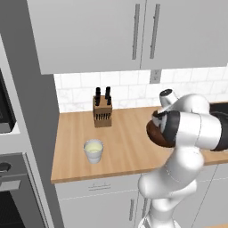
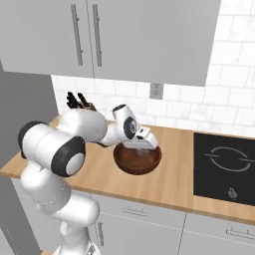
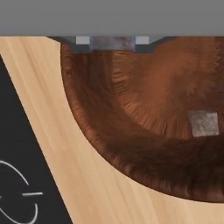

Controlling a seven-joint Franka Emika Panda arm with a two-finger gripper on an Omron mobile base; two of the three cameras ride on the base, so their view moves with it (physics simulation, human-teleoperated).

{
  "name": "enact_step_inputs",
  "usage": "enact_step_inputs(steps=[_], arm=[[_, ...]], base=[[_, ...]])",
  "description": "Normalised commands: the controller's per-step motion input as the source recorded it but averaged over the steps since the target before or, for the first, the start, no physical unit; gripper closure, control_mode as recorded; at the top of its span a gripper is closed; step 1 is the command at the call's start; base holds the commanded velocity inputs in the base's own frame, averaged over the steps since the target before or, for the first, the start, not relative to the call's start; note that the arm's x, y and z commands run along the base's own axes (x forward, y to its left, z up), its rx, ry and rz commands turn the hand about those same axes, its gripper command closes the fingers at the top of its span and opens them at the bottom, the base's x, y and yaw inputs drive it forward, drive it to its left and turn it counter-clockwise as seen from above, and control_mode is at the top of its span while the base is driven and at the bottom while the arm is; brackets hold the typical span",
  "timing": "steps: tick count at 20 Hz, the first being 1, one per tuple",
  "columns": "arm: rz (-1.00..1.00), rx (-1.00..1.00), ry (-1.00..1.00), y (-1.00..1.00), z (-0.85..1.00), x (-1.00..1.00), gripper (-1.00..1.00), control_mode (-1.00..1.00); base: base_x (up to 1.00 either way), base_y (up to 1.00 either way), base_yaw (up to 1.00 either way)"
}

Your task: Grab a lemon wedge from the fridge and one ice cube from the ice bowl, and put them in the glass of lemonade.

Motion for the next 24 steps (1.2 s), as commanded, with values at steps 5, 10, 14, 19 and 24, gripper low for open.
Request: enact_step_inputs(steps=[5, 10, 14, 19, 24], arm=[[0.01, 0.00, -0.02, 0.41, 0.43, -0.44, 1.00, -1.00], [0.02, 0.00, -0.04, 0.46, 0.51, -0.39, 1.00, -1.00], [0.01, 0.00, -0.04, 0.51, 0.52, -0.39, 1.00, -1.00], [0.00, 0.00, -0.06, 0.64, 0.51, -0.33, 1.00, -1.00], [0.00, 0.00, -0.08, 0.56, 0.40, -0.25, 1.00, -1.00]], base=[[0.00, 0.00, 0.00], [0.00, 0.00, 0.00], [0.00, 0.00, 0.00], [0.00, 0.00, 0.00], [0.00, 0.00, 0.00]])
